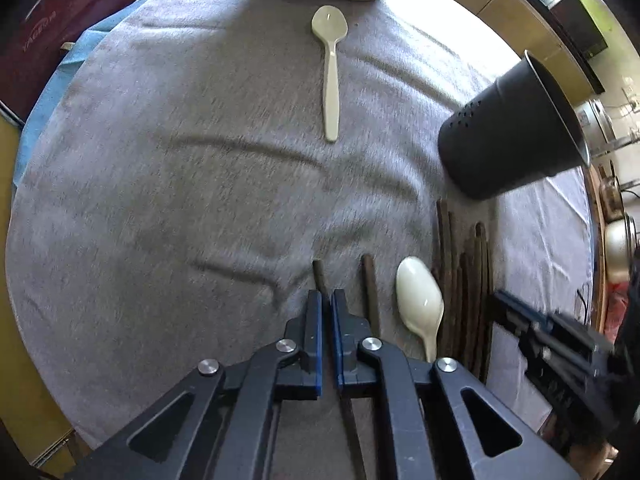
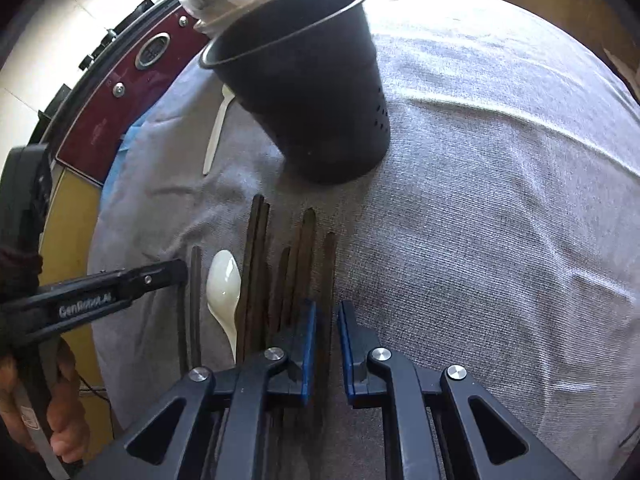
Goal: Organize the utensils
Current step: 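Close the left gripper on one chopstick while the right gripper grasps another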
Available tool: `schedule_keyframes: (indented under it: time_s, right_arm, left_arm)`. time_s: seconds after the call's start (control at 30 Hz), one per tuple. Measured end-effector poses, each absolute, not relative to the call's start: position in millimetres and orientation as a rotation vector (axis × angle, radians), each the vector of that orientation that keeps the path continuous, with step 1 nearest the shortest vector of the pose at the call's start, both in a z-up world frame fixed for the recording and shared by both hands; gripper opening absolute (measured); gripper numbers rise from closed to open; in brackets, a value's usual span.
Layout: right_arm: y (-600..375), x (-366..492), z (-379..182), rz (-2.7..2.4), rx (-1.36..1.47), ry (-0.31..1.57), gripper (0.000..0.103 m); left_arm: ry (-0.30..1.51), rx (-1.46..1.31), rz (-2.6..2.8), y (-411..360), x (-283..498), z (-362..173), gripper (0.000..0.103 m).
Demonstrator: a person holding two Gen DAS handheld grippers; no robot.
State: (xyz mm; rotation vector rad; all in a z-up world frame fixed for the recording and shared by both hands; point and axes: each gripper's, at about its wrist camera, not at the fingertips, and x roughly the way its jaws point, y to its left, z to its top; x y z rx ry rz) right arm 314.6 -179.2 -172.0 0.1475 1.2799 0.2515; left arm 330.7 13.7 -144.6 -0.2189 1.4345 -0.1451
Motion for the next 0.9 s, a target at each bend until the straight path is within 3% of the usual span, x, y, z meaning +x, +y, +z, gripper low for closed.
schedule_keyframes:
  time_s: [0.27, 0.47, 0.9]
  right_arm:
    - [-154, 330, -171, 0.174, 0.03, 1.259, 0.007]
    - [-183, 313, -165, 0.155, 0.154, 1.217, 0.006]
    - [-217, 275, -119, 0.148, 0.216, 1.14, 0.006]
  left_arm:
    - [1.427, -0.195, -0.126, 18, 351, -149, 0.007]
    - [1.355, -0.159, -0.163, 19, 327, -146, 0.007]
    - [1.445, -0.202, -0.081, 19, 344, -148, 0.007]
